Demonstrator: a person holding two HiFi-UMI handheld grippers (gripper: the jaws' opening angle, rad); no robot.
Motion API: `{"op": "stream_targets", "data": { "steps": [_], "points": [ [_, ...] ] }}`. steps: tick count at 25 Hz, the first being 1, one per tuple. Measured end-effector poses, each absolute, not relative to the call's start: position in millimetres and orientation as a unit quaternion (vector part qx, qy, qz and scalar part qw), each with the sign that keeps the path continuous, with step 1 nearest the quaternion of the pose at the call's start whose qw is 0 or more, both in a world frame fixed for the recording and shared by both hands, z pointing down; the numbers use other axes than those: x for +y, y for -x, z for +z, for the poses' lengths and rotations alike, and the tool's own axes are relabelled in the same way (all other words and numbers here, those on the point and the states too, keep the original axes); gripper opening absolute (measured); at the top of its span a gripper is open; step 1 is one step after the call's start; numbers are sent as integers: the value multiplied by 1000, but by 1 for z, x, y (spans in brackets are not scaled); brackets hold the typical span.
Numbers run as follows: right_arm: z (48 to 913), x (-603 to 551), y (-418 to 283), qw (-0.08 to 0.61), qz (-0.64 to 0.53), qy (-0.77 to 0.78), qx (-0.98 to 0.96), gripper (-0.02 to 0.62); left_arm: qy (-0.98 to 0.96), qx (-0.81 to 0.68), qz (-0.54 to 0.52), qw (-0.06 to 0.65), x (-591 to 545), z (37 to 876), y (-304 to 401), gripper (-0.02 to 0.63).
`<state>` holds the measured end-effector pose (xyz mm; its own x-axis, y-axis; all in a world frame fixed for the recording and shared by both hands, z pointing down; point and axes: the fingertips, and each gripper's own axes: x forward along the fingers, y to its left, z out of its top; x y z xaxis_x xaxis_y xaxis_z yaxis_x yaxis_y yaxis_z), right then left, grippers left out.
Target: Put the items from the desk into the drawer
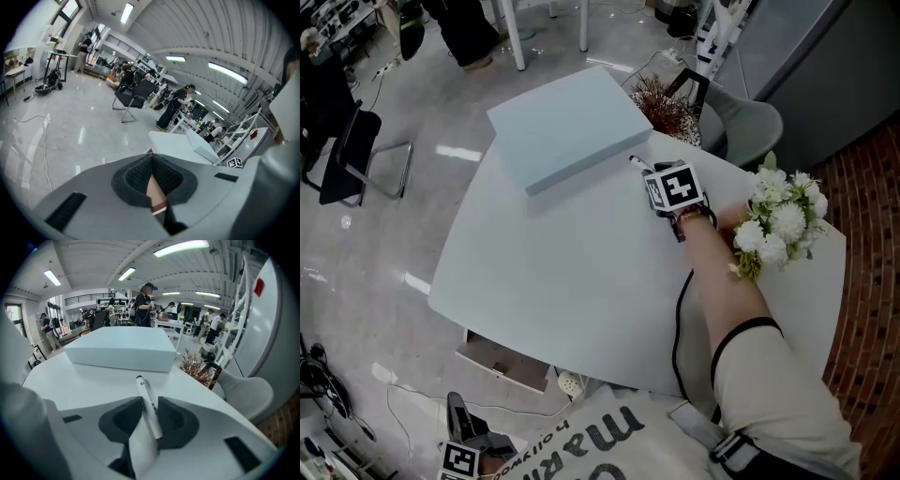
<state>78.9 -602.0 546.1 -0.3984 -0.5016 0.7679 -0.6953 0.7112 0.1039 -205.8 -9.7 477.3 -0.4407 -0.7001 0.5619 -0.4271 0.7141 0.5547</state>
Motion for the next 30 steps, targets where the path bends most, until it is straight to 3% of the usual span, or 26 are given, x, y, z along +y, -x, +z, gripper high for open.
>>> {"op": "stream_targets", "data": {
  "steps": [6,15,30],
  "points": [
    [545,-580,-76,438,100,-360,-818,72,-340,-831,-173,404,-3,478,210,2],
    [541,-503,-43,437,113,-312,-836,71,-387,-827,-149,380,-8,480,215,2],
    [508,-291,82,393,172,-198,-881,71,-408,-823,-154,365,40,471,237,2]
  ]
}}
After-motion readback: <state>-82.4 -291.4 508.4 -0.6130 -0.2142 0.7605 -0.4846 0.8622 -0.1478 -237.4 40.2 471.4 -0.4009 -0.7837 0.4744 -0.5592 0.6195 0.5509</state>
